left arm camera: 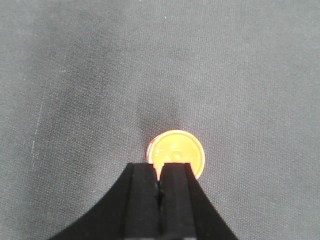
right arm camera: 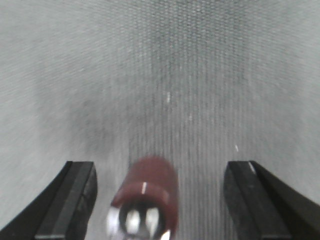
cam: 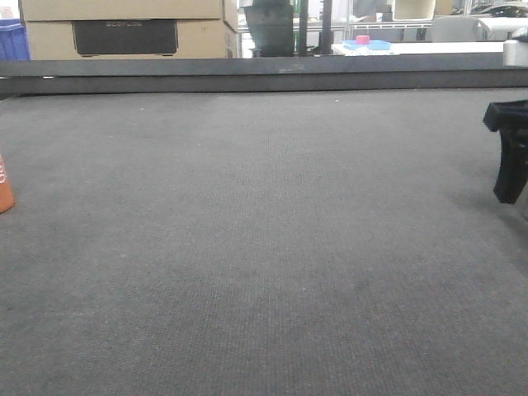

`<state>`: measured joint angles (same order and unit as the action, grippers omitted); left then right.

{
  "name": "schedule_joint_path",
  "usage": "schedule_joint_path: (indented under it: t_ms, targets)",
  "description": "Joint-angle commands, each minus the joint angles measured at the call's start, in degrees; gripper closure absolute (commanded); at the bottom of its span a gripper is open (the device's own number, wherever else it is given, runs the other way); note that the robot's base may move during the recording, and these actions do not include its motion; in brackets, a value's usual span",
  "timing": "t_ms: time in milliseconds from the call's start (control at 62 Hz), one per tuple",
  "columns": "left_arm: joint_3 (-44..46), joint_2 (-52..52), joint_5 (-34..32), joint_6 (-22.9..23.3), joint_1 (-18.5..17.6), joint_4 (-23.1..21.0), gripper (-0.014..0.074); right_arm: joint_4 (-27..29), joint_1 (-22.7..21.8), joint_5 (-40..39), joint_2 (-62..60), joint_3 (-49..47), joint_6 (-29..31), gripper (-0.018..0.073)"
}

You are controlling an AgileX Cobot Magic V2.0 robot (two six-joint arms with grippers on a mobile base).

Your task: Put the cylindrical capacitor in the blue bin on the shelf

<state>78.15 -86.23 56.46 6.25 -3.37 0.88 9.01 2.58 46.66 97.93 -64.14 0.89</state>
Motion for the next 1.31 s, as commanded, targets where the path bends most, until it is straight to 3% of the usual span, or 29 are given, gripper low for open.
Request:
schedule_joint_path:
  t_ms: [0,242,500,629,709,806,1048,1290]
  targets:
    - [0.4,0.0,-0.3,0.1,0.1,-0.4,0.0707,0.0,-0.1,-0.3,0.2,-0.4,0.1,0.0155]
    - [0.4,0.0,-0.4,0.1,0.1,-0.5,0.0707,0.0,2.2,-0.6,0.9,-0.4,0.1,0.0205]
    - [0.4,0.0,-0.4,0.1,0.1,-0.5,0.0707,-0.1,2.7,0.0,0.9,-0.4,0.1,0.0482]
    - [0.4,0.0,-0.4,0.1,0.1,-0.5,0.0707,-1.2,2.7,0.8,0.9,-0.4,0.1,0.0711]
    - [0.4,0.0,-0.4,0.1,0.1,-0.9,0.0696,-1.2,2.7,1.1,0.9,-0.4,0.1,0.0722]
    - [0.4,0.0,-0.5,0.1,-0.5,-0.9,0.0569,-1.2,2.7,1.3,0.6,-0.4,0.1,0.0722]
    - [0.4,-2.1,-3.4,0.4,-3.7,-0.9,-0.0016,-1.2,2.7,0.9,-0.8,-0.4,0.1,0.0722]
    - [0.4,-8.3,-3.9,1.5,-3.7,-0.9,0.0018,-1.2,2.7,1.2,-0.8,-0.4,0.1,0.0722]
